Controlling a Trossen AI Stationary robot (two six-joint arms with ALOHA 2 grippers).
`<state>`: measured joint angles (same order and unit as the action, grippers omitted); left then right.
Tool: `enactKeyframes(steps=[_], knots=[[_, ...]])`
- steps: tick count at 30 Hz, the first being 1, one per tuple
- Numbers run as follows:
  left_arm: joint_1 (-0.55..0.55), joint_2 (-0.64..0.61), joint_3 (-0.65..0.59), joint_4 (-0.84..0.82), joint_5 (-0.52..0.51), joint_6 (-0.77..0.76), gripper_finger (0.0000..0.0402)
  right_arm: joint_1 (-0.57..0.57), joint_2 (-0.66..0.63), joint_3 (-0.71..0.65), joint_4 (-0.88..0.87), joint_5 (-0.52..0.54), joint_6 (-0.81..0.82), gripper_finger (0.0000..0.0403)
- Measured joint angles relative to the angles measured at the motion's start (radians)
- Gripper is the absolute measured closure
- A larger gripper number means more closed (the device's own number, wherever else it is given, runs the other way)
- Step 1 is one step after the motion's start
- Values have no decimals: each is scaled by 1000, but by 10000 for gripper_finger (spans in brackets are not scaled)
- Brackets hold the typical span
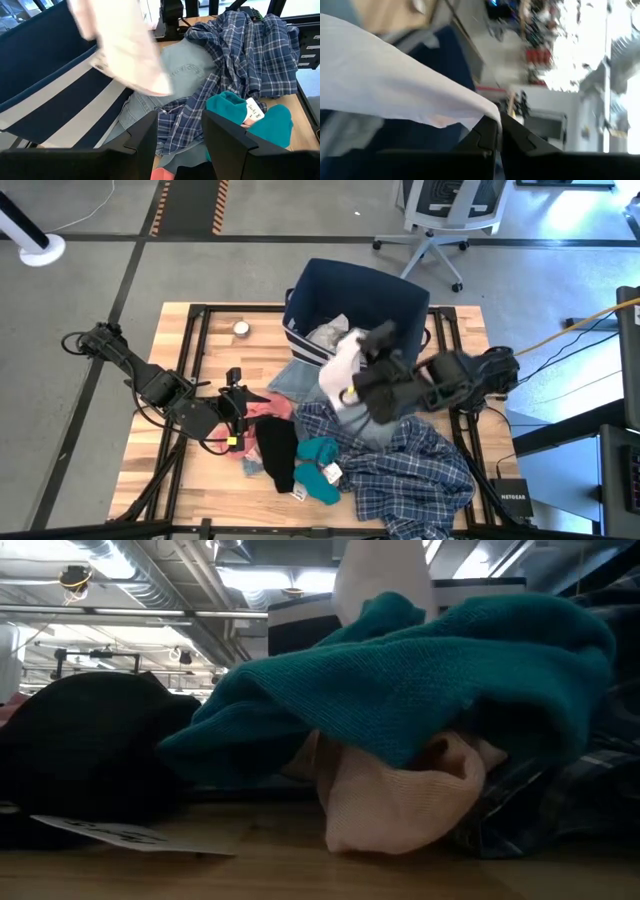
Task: Sort clothes
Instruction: Put the white shirt into the blue laundry organizer
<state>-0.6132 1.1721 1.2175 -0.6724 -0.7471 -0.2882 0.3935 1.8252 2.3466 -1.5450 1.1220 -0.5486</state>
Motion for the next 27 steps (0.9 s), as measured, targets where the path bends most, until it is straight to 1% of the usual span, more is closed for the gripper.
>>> enactKeyframes(steps=[4, 10, 14, 17, 22, 25, 27], knots=[[0, 0, 0, 0, 0, 0, 254, -57, -39, 0, 3, 67, 1, 383], [0, 0, 0, 0, 0, 0, 254, -166, -102, 0, 41, 125, -7, 382], [0, 0, 0, 2, 0, 0, 254, -258, -134, 0, 57, 127, -6, 382], [0, 0, 0, 2, 0, 0, 254, -325, -155, 0, 59, 127, 27, 382], [0, 0, 0, 2, 0, 0, 254, -408, -163, 0, 58, 125, 104, 382], [0, 0, 0, 2, 0, 0, 254, -445, -163, 0, 31, 124, 188, 381], [0, 0, 0, 2, 0, 0, 254, -467, -156, 0, 17, 100, 231, 381]])
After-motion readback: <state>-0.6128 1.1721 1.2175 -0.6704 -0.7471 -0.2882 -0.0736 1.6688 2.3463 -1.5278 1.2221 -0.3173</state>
